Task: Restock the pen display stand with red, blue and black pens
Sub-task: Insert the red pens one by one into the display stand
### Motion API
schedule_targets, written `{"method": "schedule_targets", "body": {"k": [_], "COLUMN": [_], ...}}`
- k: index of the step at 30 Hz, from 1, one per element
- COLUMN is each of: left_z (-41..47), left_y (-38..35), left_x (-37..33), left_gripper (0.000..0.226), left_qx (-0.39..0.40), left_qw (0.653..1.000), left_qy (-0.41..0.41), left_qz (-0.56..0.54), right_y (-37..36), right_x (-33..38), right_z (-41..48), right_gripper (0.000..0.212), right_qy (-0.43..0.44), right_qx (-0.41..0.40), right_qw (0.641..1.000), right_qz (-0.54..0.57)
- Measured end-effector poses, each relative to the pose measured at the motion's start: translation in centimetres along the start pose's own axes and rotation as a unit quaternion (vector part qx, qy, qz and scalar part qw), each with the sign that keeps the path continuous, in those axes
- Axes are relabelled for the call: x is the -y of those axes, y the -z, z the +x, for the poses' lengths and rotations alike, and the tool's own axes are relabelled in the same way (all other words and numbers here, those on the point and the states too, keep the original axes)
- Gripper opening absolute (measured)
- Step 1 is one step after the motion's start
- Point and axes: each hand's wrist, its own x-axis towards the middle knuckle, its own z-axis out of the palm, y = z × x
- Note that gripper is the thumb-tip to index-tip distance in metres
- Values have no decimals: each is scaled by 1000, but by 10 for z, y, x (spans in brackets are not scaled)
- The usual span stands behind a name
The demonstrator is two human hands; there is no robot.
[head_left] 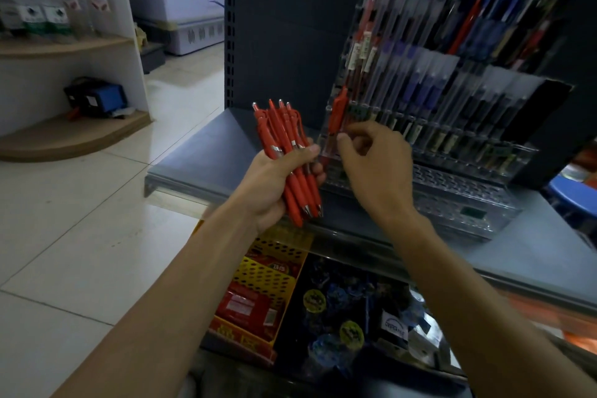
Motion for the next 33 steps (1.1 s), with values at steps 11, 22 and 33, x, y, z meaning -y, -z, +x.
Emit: {"method": "schedule_targets", "body": {"k": [11, 22, 33], "left_z": [-5, -2, -5], "left_y": [-9, -19, -29], "left_x": [2, 7, 0], "left_gripper": [19, 16, 27], "left_qx": [-28, -22, -105], "left_qw": [998, 999, 992], "left_qy": [-52, -46, -30], "left_qz": [-36, -13, -67], "right_y": [4, 22, 51], "right_x": [5, -3, -6], "right_z": [-40, -20, 20], "right_gripper": [20, 8, 12], "right_qy": [-30, 5, -98], "right_qx": [150, 254, 20], "right_qw": [974, 961, 978], "right_qz": [165, 107, 184]}}
